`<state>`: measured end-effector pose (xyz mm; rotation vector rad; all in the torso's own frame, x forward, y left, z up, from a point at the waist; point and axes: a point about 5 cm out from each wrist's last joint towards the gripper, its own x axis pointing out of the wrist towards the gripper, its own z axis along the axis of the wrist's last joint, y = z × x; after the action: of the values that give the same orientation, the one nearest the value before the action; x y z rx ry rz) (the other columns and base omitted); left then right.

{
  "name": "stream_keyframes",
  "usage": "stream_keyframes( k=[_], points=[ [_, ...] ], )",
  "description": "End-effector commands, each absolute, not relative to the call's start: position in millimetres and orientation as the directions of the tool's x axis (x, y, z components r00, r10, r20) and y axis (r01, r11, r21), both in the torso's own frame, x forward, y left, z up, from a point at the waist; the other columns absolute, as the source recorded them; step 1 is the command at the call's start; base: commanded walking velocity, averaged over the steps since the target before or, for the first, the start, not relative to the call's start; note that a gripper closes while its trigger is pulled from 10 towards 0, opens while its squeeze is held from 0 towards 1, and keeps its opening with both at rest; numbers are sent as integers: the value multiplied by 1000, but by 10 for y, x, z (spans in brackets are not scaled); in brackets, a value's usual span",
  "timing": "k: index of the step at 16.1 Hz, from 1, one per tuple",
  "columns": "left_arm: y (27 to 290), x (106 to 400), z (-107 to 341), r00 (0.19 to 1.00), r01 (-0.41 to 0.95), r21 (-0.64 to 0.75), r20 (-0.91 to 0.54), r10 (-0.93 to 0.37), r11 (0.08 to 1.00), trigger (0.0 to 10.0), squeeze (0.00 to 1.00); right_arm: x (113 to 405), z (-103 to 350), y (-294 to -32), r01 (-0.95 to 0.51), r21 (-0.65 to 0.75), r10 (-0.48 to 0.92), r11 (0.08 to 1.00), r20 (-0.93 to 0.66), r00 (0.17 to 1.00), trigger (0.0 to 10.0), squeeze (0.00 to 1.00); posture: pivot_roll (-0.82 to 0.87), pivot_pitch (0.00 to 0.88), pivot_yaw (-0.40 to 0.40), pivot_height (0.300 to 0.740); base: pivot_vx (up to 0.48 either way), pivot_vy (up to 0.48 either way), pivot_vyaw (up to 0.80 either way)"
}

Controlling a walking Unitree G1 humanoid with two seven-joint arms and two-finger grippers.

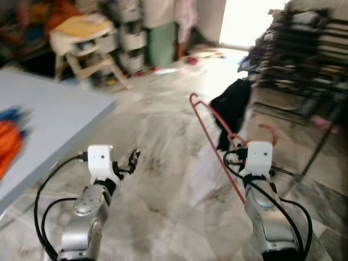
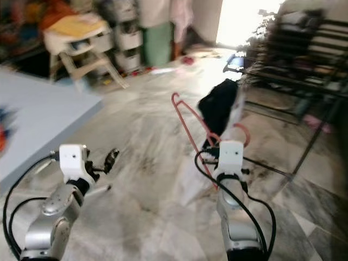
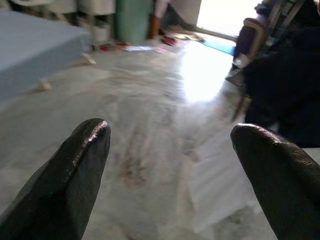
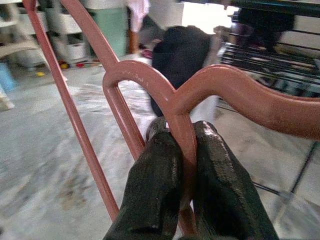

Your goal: Hang hanger

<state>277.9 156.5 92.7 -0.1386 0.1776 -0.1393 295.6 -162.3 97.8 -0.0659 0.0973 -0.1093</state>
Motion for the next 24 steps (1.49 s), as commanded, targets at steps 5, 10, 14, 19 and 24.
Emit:
stream_keyframes(
  k=[5, 10, 14, 19, 24],
  points=[
    [1375, 2788, 899, 958, 195, -155, -182, -222, 968, 10000, 0, 2928, 1007, -1840, 198, -136, -211, 971, -86, 974, 10000, 0, -82, 6, 43, 740, 0, 0, -800],
    [1333, 2771, 876, 952, 210, -155, -193, -238, 965, 10000, 0, 2884, 948, -1923, 250, -187, -274, 950, -112, 955, 10000, 0, -88, 16, 49, 740, 0, 0, -800],
    [1312, 2776, 866, 950, 205, -155, -207, -235, 966, 10000, 0, 2850, 875, -2004, 296, -219, -331, 930, -149, 932, 10000, 0, -89, 20, 56, 740, 0, 0, -516],
    [1268, 2758, 871, 942, 246, -168, -188, -276, 955, 10000, 0, 2814, 804, -1967, 288, -227, -331, 930, -185, 925, 10000, 0, -102, 24, 80, 740, 140, 0, 0],
    [1260, 2812, 895, 935, 272, -154, -191, -299, 950, 10000, 0, 2803, 790, -1946, 294, -224, -337, 929, -187, 923, 10000, 0, -106, 19, 104, 740, 395, 0, 0]
  ],
)
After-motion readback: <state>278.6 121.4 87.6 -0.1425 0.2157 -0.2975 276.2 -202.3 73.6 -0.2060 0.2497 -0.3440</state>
